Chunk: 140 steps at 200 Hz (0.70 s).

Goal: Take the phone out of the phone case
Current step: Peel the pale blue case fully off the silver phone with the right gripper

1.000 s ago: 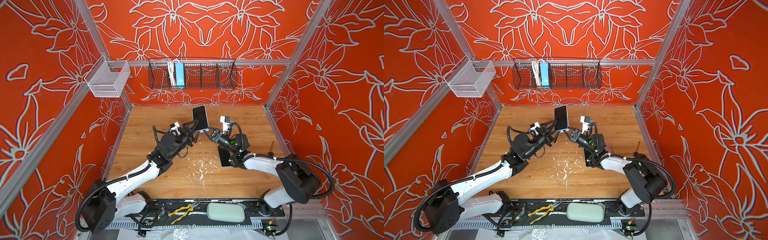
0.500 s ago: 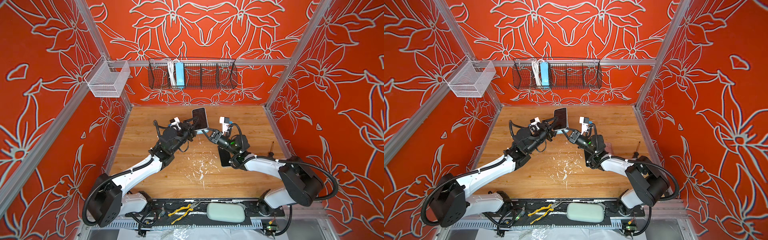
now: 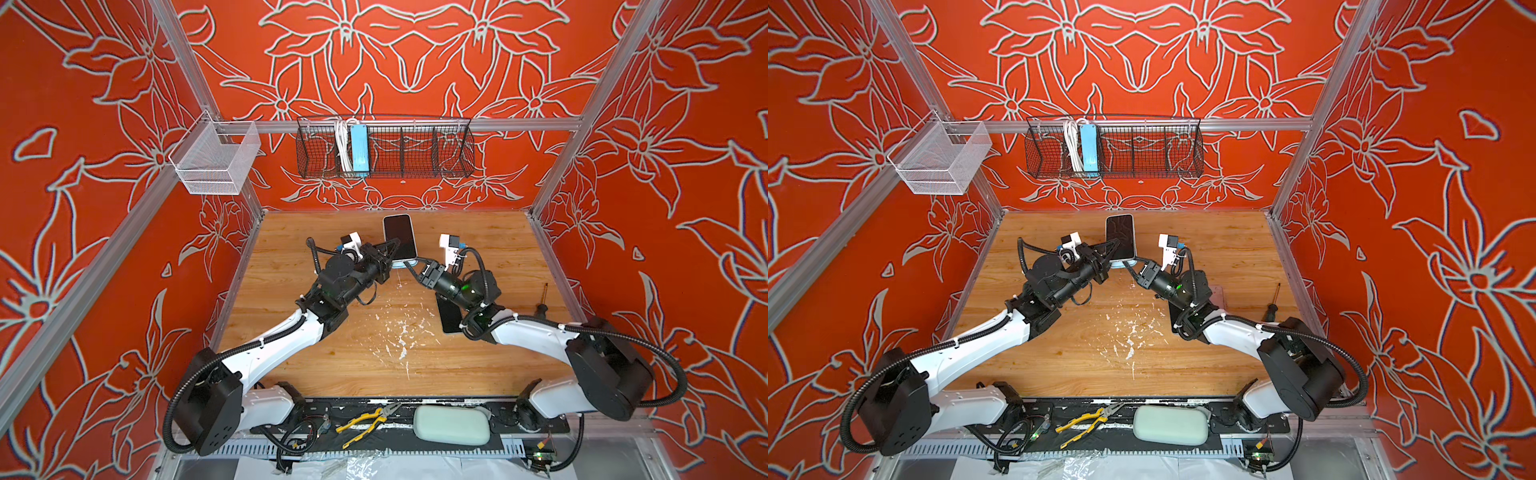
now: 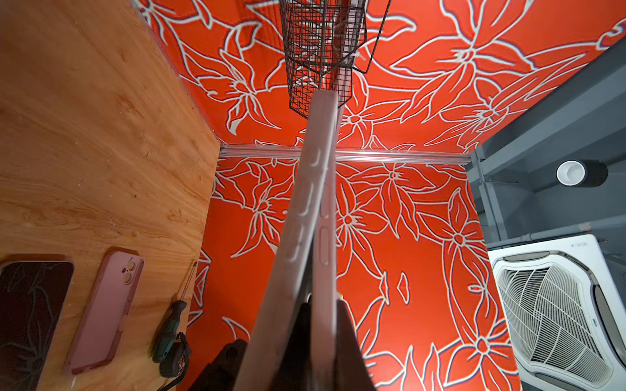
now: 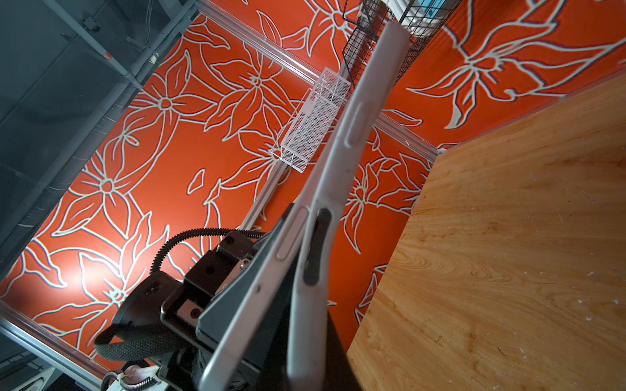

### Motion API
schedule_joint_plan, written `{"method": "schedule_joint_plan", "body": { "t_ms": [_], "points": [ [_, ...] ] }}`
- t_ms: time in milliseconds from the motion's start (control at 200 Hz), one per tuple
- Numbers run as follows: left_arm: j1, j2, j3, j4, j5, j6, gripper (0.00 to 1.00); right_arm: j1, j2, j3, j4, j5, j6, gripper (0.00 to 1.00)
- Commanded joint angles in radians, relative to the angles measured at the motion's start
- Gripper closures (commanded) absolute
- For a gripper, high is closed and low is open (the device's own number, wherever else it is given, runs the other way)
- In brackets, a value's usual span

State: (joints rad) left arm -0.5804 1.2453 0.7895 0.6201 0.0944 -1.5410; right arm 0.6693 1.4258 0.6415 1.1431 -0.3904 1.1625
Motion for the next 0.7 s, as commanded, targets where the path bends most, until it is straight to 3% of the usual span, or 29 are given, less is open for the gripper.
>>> {"method": "schedule_joint_plan", "body": {
  "t_ms": [0,475,696],
  "points": [
    [0.010,-0.044,0.040,0.046,0.025,0.024,1.00,0.007,-0.036,-0.006,-0.046,0.024,-0.034,0.93],
    [0.009,-0.056,0.076,0.127,0.132,-0.090,1.00,0.003,-0.139,-0.020,-0.362,0.170,-0.209,0.93],
    [0.007,-0.093,0.075,0.109,0.144,-0.087,1.00,-0.034,-0.173,-0.032,-0.431,0.190,-0.224,0.93]
  ]
}}
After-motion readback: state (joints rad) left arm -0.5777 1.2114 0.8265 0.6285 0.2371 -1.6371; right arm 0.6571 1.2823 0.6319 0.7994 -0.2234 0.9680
